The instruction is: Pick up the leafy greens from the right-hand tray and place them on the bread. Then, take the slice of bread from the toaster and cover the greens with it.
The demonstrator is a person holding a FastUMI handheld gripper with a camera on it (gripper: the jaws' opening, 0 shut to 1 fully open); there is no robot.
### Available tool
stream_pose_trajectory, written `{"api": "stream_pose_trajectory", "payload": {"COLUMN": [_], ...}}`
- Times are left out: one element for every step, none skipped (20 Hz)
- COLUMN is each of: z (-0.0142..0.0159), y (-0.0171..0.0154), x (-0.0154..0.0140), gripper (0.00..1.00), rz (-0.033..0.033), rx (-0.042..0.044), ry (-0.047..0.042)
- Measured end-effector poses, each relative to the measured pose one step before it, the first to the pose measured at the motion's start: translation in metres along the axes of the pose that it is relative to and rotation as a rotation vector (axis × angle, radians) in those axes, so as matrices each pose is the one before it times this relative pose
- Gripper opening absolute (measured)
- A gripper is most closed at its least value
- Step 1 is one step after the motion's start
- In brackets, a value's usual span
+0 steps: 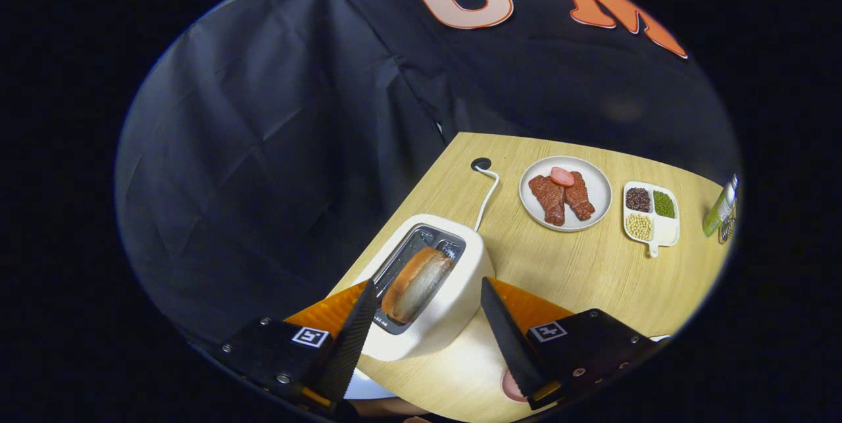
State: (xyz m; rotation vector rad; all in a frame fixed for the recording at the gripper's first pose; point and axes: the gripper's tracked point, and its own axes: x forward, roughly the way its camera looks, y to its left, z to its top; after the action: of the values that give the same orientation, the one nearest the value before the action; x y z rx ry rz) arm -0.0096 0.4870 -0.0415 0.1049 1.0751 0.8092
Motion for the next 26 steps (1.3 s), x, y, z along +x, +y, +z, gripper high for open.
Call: {"api": "stream_pose_trajectory", "payload": {"z": [-0.00257,-0.0002,-0.0006,0.00159,-0.00021,0.00116,-0.0012,0.00007,0.00017,-0.00011,-0.00085,-0.0025,-0.00247,0.00098,-0.00033,0.00083,-0.00181,0.00027,0.00005,-0.0007,-0.00018,0.00146,0.00314,0.0023,0.0043,0.00456], "y": [0.00276,-0.00001,0.00194,-0.00059,-0.00137,-0.00215,0.00244,0.00091,0.00149,0.00047,-0.00002,-0.00133,0.00437,0.00136,0.00219,-0.00198,-0.00113,-0.00233,-0.00255,-0.00135,0.00125,0.00086,0.00166,0.0018,0.00206,-0.0006], "x": [0.00633,0.00545,0.00463,0.00481,0.00417,0.00562,0.00298,0.00314,0.00385,0.00307,0.00275,0.00223,0.00192,0.00014,-0.00025,-0.00146,-0.00026,-0.00172,-0.00165,-0.00323,-0.00311,-0.00591,-0.00637,-0.00746,-0.00699,-0.00732], "gripper": [0.95,0.95,0.95,0.95,0.95,0.93,0.92,0.88,0.85,0.78,0.74,0.66,0.62,0.52,0.47,0.38,0.34,0.27,0.23,0.14,0.11,0.08,0.08,0.06,0.06,0.06], "rz": [0.00563,0.00397,0.0002,-0.00236,-0.00442,-0.00257,0.00393,0.00623,0.00822,0.00568,-0.0006,-0.00085,0.01201,0.00925,0.00288,-0.00404,-0.00334,-0.00097,-0.00388,0.00963,0.01237,0.01106,0.01438,0.01241,0.01426,0.00395], "rx": [0.00282,0.00643,0.00791,0.00929,0.00958,0.01408,0.01664,0.0169,0.013,0.0064,0.00149,0.0005,0.00647,0.00575,-0.00212,-0.00568,-0.00667,-0.00232,0.00511,0.00572,0.00866,0.00619,0.0039,0.00661,0.0019,0.00219], "ry": [0.01434,0.01232,0.01105,0.00575,0.00792,0.00743,0.00896,0.01003,0.00831,0.00858,0.00487,0.01398,-0.00184,-0.00931,-0.00973,-0.00491,-0.0032,-0.00141,-0.00602,0.00117,-0.00773,-0.01446,-0.01818,-0.01953,-0.02511,-0.02512]}}
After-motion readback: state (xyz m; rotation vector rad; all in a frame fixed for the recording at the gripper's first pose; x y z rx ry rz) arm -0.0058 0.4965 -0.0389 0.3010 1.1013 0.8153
